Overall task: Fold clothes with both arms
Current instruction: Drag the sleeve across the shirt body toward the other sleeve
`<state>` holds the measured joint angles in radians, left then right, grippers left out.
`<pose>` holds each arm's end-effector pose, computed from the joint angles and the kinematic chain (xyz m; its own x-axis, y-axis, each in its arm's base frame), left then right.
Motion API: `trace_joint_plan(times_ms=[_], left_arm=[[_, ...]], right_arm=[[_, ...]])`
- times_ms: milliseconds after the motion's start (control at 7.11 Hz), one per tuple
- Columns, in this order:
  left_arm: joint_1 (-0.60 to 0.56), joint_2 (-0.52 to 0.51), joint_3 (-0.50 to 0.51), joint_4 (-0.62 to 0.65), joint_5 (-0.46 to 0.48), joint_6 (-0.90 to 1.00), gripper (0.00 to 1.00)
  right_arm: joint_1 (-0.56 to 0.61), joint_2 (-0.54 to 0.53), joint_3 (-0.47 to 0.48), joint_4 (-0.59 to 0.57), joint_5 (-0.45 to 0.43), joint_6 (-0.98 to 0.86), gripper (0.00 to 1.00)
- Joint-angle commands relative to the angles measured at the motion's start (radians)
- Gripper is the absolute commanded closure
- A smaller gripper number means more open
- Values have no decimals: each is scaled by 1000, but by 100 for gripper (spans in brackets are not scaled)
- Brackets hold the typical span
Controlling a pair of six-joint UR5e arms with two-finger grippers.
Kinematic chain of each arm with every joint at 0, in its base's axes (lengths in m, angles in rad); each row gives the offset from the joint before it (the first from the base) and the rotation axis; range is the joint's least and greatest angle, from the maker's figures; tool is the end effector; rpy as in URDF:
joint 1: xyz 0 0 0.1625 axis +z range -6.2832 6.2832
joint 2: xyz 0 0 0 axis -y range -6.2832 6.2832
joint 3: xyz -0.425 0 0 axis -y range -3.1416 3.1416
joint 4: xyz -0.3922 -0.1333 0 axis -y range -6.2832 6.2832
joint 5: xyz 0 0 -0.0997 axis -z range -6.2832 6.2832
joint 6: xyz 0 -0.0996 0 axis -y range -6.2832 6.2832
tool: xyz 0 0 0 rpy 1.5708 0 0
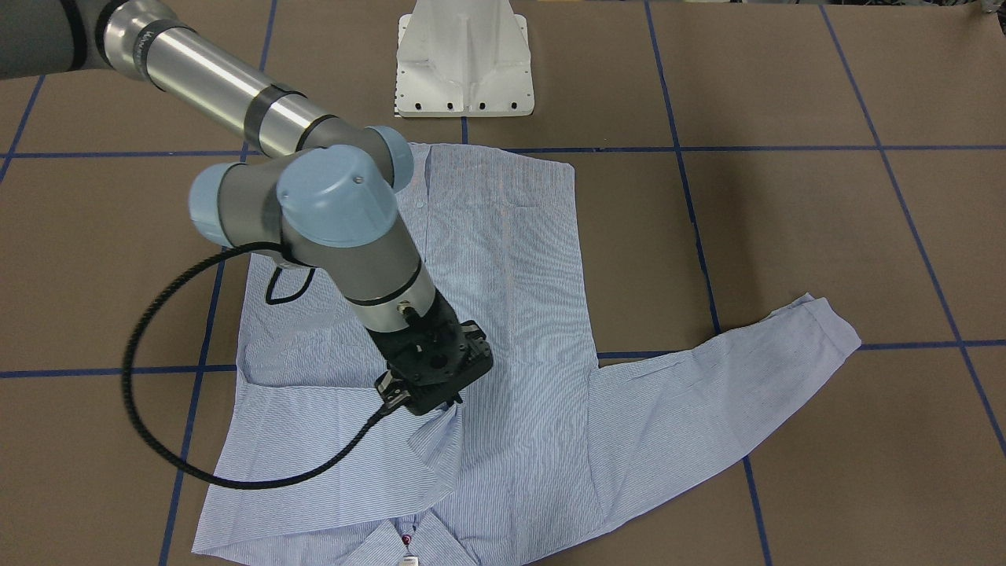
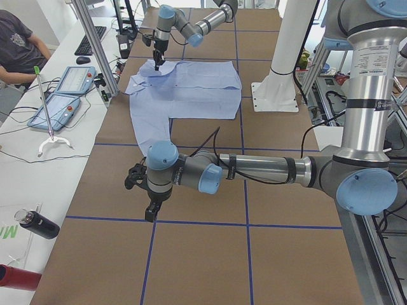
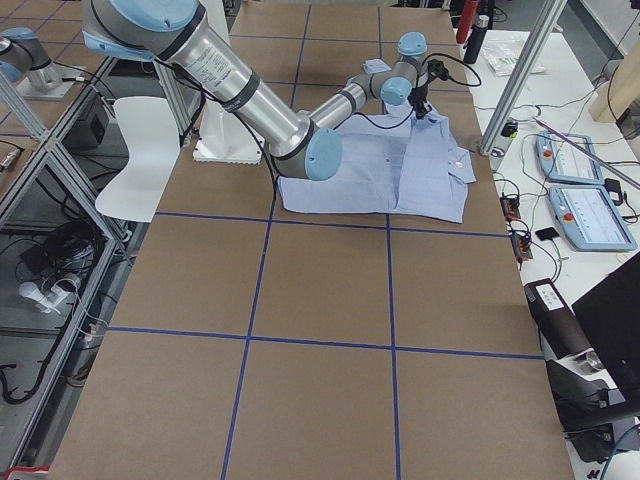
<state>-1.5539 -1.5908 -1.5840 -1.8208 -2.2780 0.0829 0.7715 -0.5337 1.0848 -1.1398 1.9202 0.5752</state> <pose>-0.0598 -0.5185 0.6192 0.7531 0.2732 -0.5985 -0.0788 0.9406 0.3301 -0.5281 -0.6520 0.1424 0.5950 -0.5211 0.6119 0.0887 0.7992 0.5944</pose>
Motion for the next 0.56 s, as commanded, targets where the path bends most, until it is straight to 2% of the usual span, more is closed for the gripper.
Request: trace_joint_plan(times_ms=[0, 281, 422], left_arm=[[0, 0, -4, 0, 0, 0, 0], [0, 0, -1, 0, 0, -2, 0], [0, 0, -1, -2, 0, -2, 0]], right_arm=[[-76, 69, -188, 90, -114, 0, 100], [-116, 92, -249, 92, -197, 0, 100], [-126, 92, -255, 92, -211, 2, 100]])
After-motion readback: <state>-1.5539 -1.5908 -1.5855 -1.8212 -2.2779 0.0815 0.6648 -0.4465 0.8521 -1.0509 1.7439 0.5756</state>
